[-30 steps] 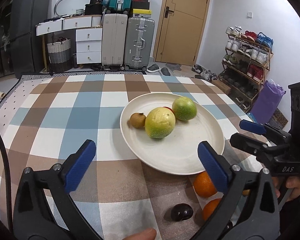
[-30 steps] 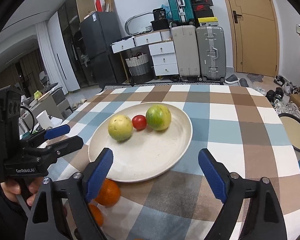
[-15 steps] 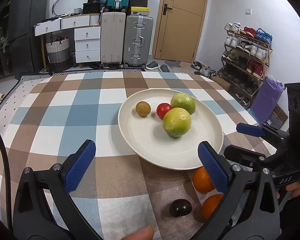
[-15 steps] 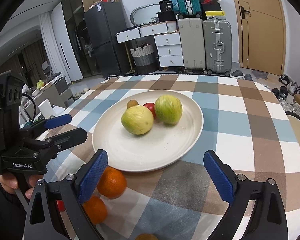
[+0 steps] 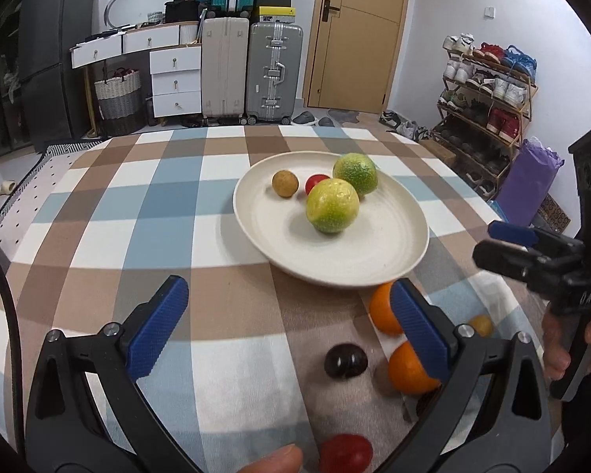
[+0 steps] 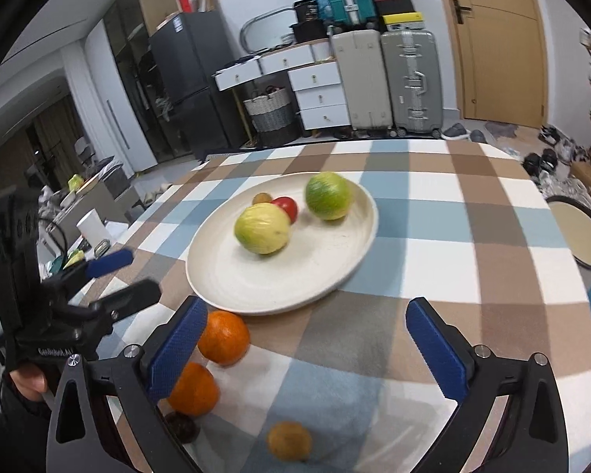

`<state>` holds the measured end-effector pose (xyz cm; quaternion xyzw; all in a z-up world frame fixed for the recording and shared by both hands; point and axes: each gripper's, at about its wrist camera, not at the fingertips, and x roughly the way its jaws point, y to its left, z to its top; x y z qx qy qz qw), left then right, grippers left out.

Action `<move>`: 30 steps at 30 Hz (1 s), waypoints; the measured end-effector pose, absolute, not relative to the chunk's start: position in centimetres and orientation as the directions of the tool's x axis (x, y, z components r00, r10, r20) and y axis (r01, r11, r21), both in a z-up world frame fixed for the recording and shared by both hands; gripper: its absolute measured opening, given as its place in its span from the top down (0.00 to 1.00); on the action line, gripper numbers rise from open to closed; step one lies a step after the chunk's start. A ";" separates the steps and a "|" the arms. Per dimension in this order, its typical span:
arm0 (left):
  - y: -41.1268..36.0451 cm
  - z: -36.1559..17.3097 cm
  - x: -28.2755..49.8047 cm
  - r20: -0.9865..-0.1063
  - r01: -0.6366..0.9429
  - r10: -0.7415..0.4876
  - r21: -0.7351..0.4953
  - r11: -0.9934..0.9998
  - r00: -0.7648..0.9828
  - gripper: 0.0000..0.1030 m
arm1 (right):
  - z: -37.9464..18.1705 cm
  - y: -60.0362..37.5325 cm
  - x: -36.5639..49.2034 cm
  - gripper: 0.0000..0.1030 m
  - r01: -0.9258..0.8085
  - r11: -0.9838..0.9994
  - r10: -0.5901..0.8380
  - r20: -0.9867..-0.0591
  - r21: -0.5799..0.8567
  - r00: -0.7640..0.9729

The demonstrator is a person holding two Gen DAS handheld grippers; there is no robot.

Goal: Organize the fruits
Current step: 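Withdraw both tools from the plate toward the loose fruits, then grasp the small brown fruit with the right tool while the left tool grasps a red tomato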

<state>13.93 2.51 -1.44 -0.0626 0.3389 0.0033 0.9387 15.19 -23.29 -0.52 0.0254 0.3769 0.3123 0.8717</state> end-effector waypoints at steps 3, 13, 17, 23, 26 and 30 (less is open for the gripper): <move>2.3 -1.1 12.5 -0.640 -0.061 -0.023 -0.110 0.992 0.768 0.01 | -0.4 -24.1 14.5 0.00 -0.508 0.822 0.533 -0.662 0.258 0.527; 2.2 -0.2 7.7 -0.615 -0.107 0.010 -0.122 0.987 0.789 0.01 | 0.2 -24.8 12.0 0.00 -0.515 0.830 0.499 -0.695 0.212 0.518; 2.5 -0.3 5.8 -0.595 -0.132 0.018 -0.148 0.980 0.803 0.01 | 0.3 -24.7 10.9 0.00 -0.523 0.823 0.516 -0.679 0.223 0.522; 2.7 -0.4 3.5 -0.580 -0.159 0.036 -0.164 0.973 0.814 0.01 | 0.2 -24.8 9.6 0.00 -0.512 0.827 0.520 -0.665 0.233 0.536; 2.3 -0.2 2.4 -0.569 -0.158 0.043 -0.155 0.975 0.821 0.01 | 0.0 -24.4 8.9 0.00 -0.513 0.836 0.489 -0.690 0.196 0.533; 1.6 -0.3 1.8 -0.588 -0.139 0.033 -0.136 0.981 0.808 0.01 | -0.7 -23.9 8.3 0.00 -0.535 0.825 0.478 -0.728 0.181 0.491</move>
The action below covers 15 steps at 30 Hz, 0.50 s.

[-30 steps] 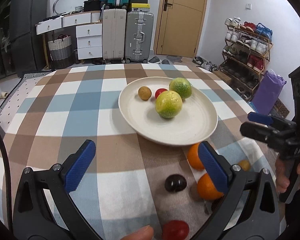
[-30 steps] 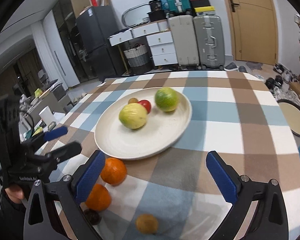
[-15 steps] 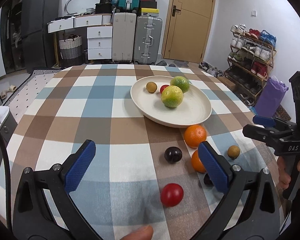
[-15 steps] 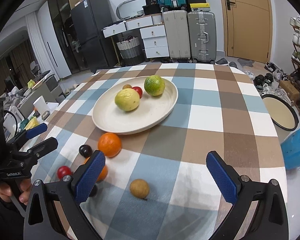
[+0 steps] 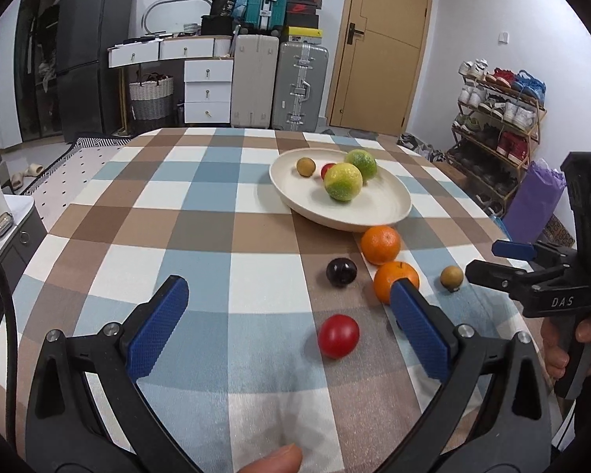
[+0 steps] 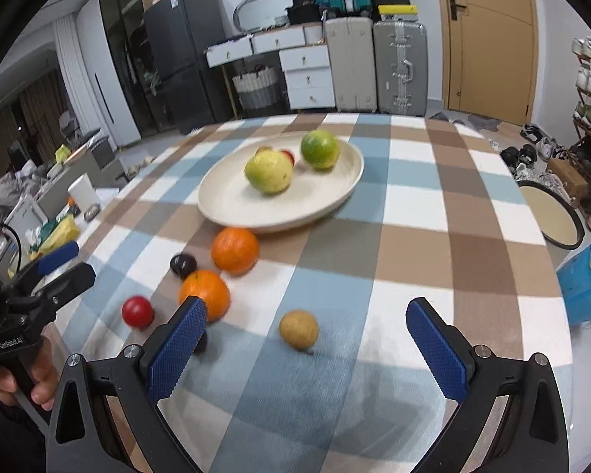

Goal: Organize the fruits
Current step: 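Grasp the small brown fruit with the right tool while the left tool grasps a red tomato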

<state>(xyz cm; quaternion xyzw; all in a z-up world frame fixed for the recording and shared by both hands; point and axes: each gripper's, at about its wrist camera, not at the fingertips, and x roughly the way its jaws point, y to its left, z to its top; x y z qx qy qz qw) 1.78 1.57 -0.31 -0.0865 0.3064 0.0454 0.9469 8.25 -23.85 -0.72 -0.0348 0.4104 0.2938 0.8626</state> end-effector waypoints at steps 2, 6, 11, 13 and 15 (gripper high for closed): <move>1.1 -0.6 1.9 -0.611 -0.121 0.021 -0.124 0.985 0.791 0.01 | -1.0 -23.7 8.1 0.00 -0.544 0.822 0.468 -0.741 0.167 0.480; 0.4 -1.1 2.0 -0.641 -0.105 0.012 -0.108 0.989 0.767 0.01 | -1.5 -23.5 8.1 0.01 -0.555 0.814 0.470 -0.754 0.170 0.459; -0.1 -2.3 2.4 -0.687 -0.097 -0.003 -0.108 0.989 0.726 0.01 | -2.4 -23.5 8.4 0.11 -0.558 0.809 0.473 -0.770 0.186 0.428; -0.1 -2.9 2.8 -0.702 -0.090 -0.012 -0.108 0.990 0.712 0.01 | -2.8 -23.3 8.4 0.17 -0.561 0.805 0.472 -0.782 0.193 0.407; -0.3 -3.4 3.2 -0.718 -0.081 -0.018 -0.104 0.991 0.696 0.01 | -3.3 -23.1 8.4 0.22 -0.566 0.803 0.464 -0.793 0.189 0.394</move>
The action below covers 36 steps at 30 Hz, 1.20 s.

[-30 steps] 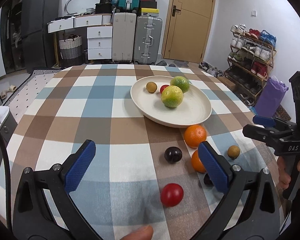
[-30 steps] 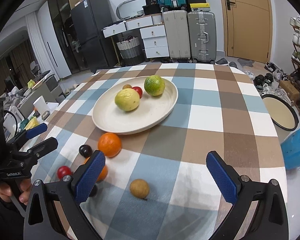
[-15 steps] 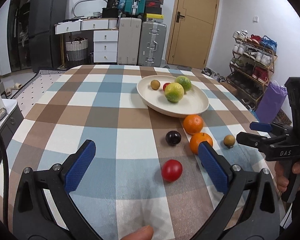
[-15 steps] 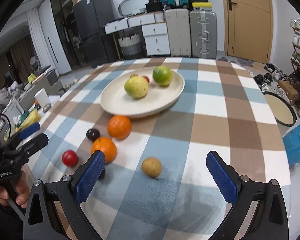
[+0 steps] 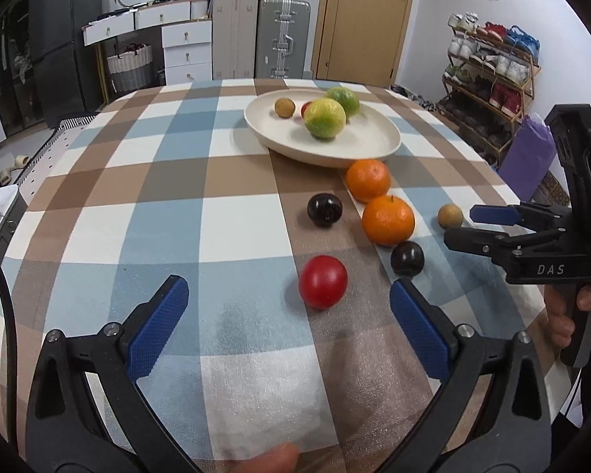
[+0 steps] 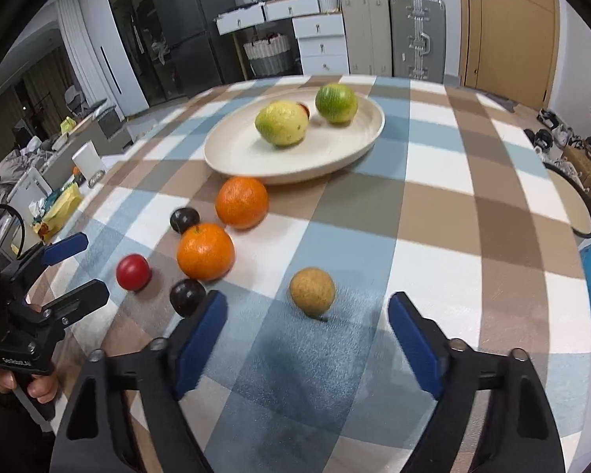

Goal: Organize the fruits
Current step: 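Grasp the small brown fruit with the right tool while the left tool grasps a red tomato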

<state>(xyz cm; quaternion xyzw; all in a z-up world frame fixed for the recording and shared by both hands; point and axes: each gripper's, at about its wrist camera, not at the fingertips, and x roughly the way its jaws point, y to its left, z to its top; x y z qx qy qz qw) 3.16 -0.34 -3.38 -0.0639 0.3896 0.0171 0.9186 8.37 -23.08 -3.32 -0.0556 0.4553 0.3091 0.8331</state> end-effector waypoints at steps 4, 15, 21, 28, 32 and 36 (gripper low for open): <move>-0.5 -3.8 3.7 -0.737 -0.074 -0.026 -0.103 0.992 0.675 0.03 | -3.7 -22.8 8.2 0.34 -0.583 0.792 0.466 -0.794 0.178 0.390; -0.7 -4.5 4.6 -0.762 -0.044 -0.067 -0.125 0.991 0.644 0.21 | -3.8 -21.9 8.5 0.50 -0.595 0.796 0.431 -0.798 0.116 0.421; -0.8 -4.7 5.0 -0.765 -0.022 -0.096 -0.143 0.990 0.637 0.28 | -3.8 -22.2 8.7 0.63 -0.579 0.807 0.428 -0.790 0.117 0.438; -0.9 -4.8 5.5 -0.764 0.006 -0.130 -0.162 0.987 0.632 0.53 | -3.8 -22.4 8.9 0.65 -0.569 0.810 0.442 -0.785 0.142 0.433; -1.1 -4.8 5.6 -0.763 0.026 -0.150 -0.173 0.985 0.629 0.74 | -3.8 -22.4 8.9 0.65 -0.571 0.808 0.446 -0.784 0.146 0.432; -1.2 -4.8 5.5 -0.760 0.042 -0.167 -0.181 0.983 0.628 0.75 | -3.8 -22.4 8.8 0.65 -0.576 0.805 0.446 -0.784 0.140 0.433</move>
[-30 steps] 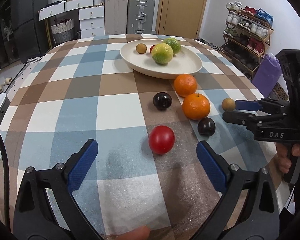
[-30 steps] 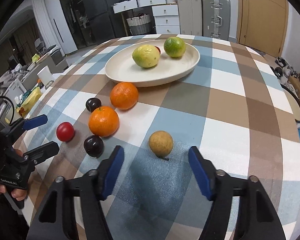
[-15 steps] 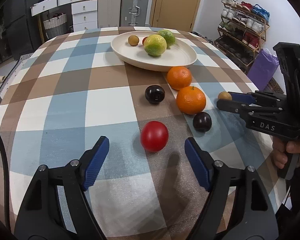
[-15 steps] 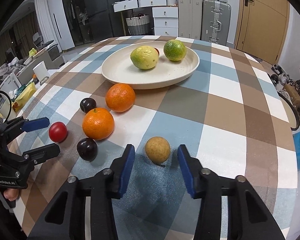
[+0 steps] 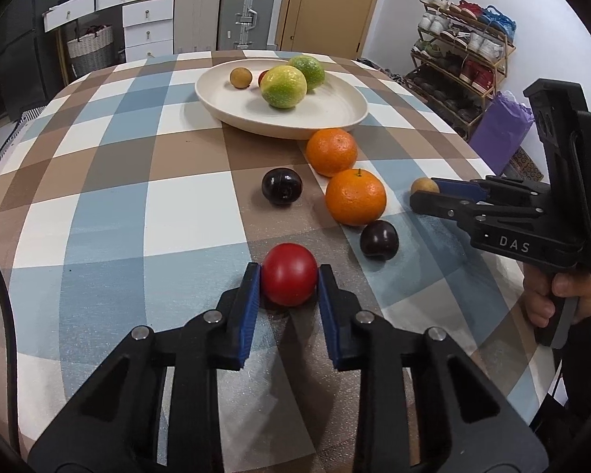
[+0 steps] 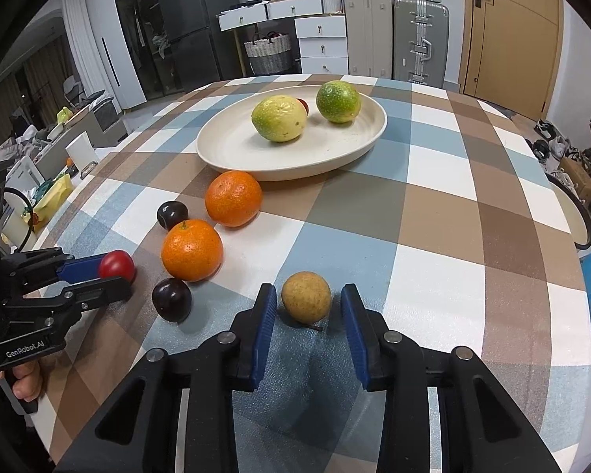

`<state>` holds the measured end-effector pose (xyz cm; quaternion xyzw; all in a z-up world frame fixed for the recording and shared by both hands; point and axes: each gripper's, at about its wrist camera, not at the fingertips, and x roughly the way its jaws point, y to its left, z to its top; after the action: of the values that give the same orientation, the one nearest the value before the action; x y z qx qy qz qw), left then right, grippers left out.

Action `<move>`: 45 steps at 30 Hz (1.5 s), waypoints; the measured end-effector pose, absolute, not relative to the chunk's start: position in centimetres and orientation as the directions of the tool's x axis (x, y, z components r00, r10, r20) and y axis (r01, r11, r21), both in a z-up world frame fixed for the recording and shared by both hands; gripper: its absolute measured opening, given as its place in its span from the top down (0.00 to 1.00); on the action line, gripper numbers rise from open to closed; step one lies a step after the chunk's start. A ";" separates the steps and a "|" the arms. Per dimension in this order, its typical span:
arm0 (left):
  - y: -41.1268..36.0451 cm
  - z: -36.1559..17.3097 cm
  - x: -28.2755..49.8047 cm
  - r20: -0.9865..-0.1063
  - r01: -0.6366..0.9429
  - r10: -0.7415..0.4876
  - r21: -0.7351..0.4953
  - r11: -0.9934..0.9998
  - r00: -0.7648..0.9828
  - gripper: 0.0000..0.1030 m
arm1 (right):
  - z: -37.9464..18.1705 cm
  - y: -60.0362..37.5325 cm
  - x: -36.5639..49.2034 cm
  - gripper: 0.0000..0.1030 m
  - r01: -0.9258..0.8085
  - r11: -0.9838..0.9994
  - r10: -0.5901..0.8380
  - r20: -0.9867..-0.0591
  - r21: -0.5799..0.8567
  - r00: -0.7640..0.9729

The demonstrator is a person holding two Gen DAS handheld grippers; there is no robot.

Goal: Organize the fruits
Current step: 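Grasp the small brown fruit with the right tool while the left tool grasps a red tomato, then carry both fruits over the white plate and open both tools to drop them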

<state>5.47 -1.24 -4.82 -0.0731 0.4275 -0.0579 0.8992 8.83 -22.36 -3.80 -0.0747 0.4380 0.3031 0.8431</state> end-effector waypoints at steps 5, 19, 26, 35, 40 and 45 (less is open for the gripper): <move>-0.9 -4.7 5.4 -0.753 0.047 -0.177 -0.191 0.980 0.634 0.75 | -3.9 -22.6 8.7 0.74 -0.572 0.808 0.449 -0.777 0.143 0.440; 0.7 -2.2 6.5 -0.687 0.025 -0.150 -0.189 0.982 0.711 0.75 | -2.3 -22.8 8.4 0.75 -0.583 0.792 0.512 -0.715 0.180 0.475; 0.9 -0.8 7.1 -0.652 0.023 -0.139 -0.183 0.983 0.746 0.75 | -0.8 -22.5 8.5 0.75 -0.596 0.778 0.549 -0.677 0.199 0.491; 1.4 -0.2 8.7 -0.626 0.010 -0.138 -0.204 0.979 0.768 0.75 | 0.7 -22.6 9.4 0.75 -0.598 0.773 0.574 -0.638 0.214 0.513; 1.9 0.2 10.2 -0.610 0.002 -0.136 -0.215 0.977 0.781 0.75 | 1.1 -22.4 10.1 0.75 -0.599 0.772 0.580 -0.623 0.215 0.524; 2.1 1.0 11.6 -0.592 -0.001 -0.123 -0.205 0.979 0.797 0.75 | 1.5 -22.3 11.0 0.75 -0.595 0.772 0.586 -0.614 0.224 0.529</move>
<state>11.58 2.10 1.00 -0.0977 0.3171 -0.0325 0.9428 10.96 -22.33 1.52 -0.0063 0.3486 0.3376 0.8743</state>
